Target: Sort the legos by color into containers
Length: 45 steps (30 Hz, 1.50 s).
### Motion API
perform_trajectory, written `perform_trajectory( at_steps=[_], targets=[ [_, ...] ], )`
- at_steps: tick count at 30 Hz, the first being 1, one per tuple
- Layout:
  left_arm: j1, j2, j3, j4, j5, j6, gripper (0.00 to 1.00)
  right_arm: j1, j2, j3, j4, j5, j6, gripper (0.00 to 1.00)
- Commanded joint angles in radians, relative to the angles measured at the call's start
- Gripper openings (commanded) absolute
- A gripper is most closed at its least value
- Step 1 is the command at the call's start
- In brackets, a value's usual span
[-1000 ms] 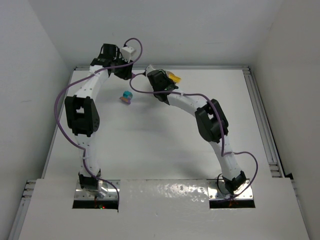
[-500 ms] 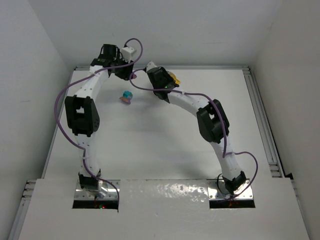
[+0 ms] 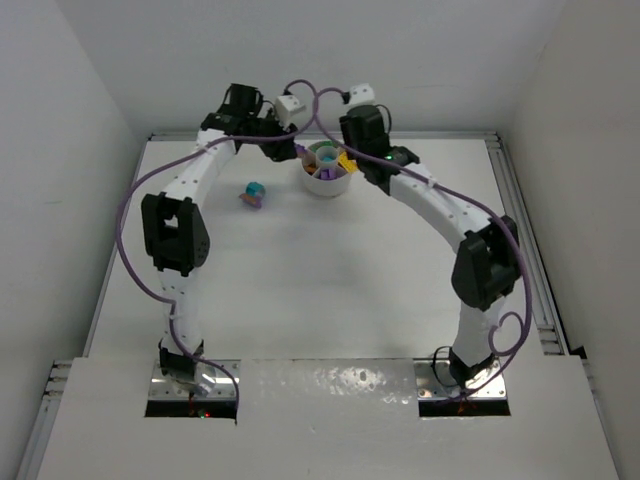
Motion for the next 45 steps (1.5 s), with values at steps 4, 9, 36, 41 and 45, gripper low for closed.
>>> perform_trajectory(
  at_steps=[4, 9, 36, 41, 45],
  targets=[
    [-0.146, 0.047, 0.101, 0.005, 0.033, 0.242, 0.0, -0.083, -0.162, -0.193, 0.019, -0.071, 0.079, 0.43],
    [-0.197, 0.084, 0.109, 0.029, -0.059, 0.271, 0.0, -0.109, -0.225, -0.261, -0.005, -0.042, 0.127, 0.42],
    [-0.117, -0.204, -0.118, -0.121, 0.37, 0.619, 0.0, -0.367, -0.409, -0.502, 0.288, -1.193, 0.217, 0.65],
    [-0.1, -0.243, -0.184, -0.096, 0.461, 0.678, 0.0, -0.362, -0.304, -0.573, 0.687, -1.309, 0.846, 0.63],
    [-0.094, -0.251, -0.176, -0.076, 0.527, 0.67, 0.0, -0.356, -0.254, -0.626, 0.987, -1.32, 1.082, 0.62]
  ],
)
